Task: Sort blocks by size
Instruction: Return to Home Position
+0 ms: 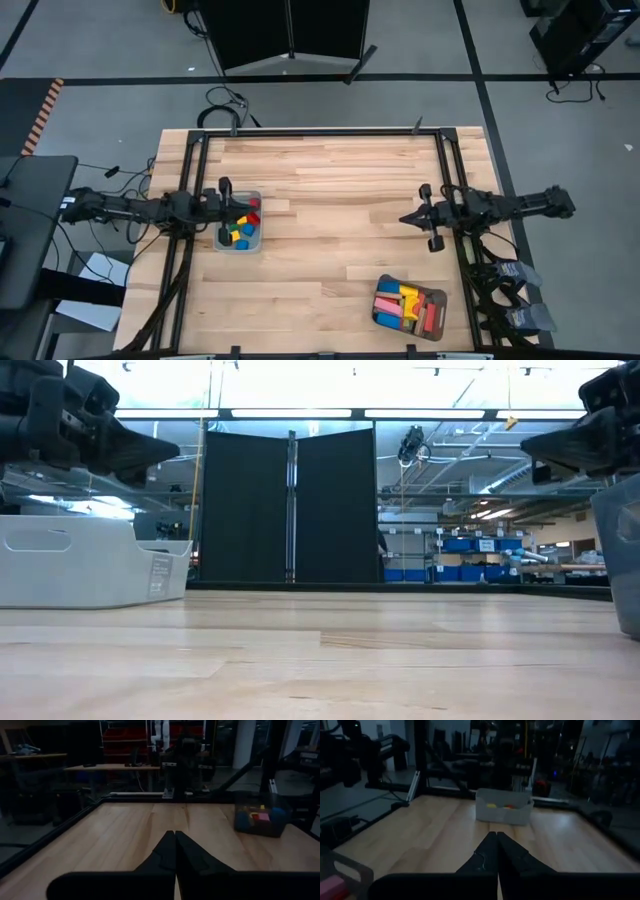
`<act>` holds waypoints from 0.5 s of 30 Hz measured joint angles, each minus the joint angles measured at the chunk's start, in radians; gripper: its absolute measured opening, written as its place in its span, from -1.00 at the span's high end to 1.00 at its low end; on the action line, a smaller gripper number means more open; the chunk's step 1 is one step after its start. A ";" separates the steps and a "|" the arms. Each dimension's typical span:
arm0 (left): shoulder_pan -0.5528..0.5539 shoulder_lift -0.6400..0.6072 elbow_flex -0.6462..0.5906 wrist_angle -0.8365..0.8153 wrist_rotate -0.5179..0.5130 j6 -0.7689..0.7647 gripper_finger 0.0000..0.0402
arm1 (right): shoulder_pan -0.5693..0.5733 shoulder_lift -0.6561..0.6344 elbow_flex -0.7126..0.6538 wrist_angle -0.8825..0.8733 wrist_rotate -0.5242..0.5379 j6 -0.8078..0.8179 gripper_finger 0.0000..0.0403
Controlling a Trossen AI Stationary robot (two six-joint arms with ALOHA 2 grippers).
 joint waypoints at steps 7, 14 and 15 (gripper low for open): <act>0.000 0.001 0.000 0.004 0.009 -0.003 0.99 | -0.032 -0.053 0.000 -0.010 -0.047 -0.045 0.98; 0.000 0.001 0.000 0.069 0.080 0.002 0.99 | -0.023 -0.034 0.000 -0.011 -0.068 0.014 0.98; 0.000 0.001 0.000 0.068 0.082 0.002 0.99 | -0.018 -0.030 0.000 -0.011 -0.069 0.016 0.98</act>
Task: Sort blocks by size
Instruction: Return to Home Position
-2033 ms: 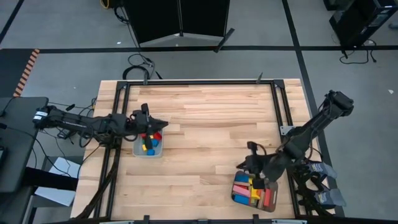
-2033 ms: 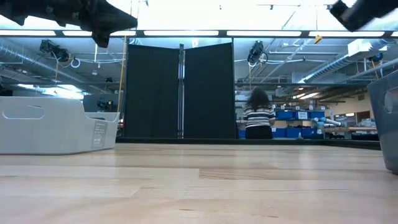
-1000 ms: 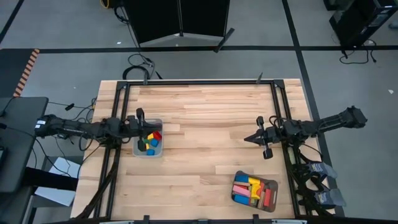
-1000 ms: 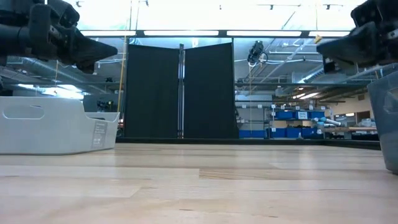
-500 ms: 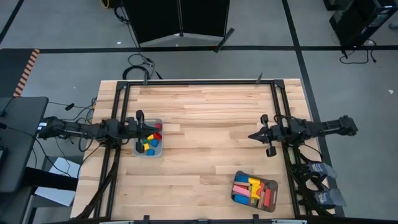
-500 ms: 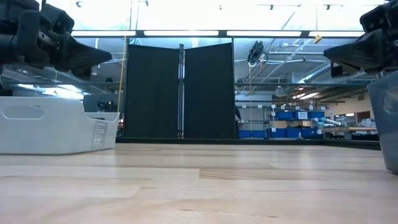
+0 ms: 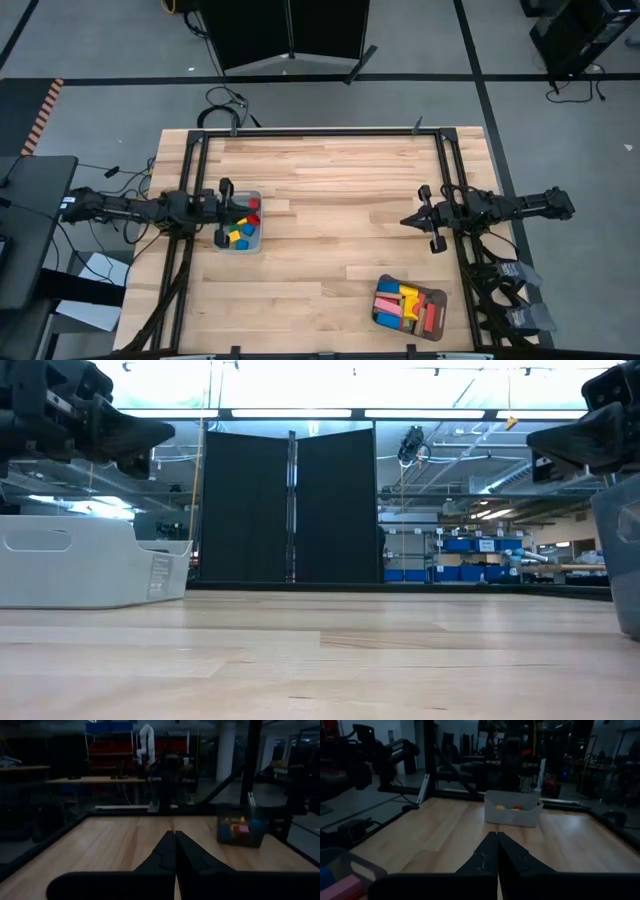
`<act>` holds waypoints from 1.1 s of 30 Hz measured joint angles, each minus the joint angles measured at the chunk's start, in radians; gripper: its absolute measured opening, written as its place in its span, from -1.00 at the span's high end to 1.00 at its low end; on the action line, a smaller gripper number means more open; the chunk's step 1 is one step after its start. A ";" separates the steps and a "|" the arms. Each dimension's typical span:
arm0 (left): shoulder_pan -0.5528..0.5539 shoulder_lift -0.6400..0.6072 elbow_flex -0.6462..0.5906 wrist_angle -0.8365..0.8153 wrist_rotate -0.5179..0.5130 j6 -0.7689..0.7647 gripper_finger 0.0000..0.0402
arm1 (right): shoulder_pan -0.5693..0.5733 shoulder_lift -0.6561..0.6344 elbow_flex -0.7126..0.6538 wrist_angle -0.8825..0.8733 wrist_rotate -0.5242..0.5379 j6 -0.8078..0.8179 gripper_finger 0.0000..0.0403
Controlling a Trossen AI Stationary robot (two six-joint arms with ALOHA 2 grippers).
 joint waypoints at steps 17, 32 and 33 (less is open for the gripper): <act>0.000 0.000 0.000 -0.238 -0.049 -0.039 0.95 | 0.016 0.186 0.000 -0.002 0.014 0.183 0.90; 0.002 0.009 0.000 -0.289 -0.182 -0.076 0.94 | 0.013 0.243 0.000 0.011 0.020 0.231 0.90; 0.002 0.009 0.000 -0.289 -0.182 -0.076 0.94 | 0.013 0.243 0.000 0.011 0.020 0.231 0.90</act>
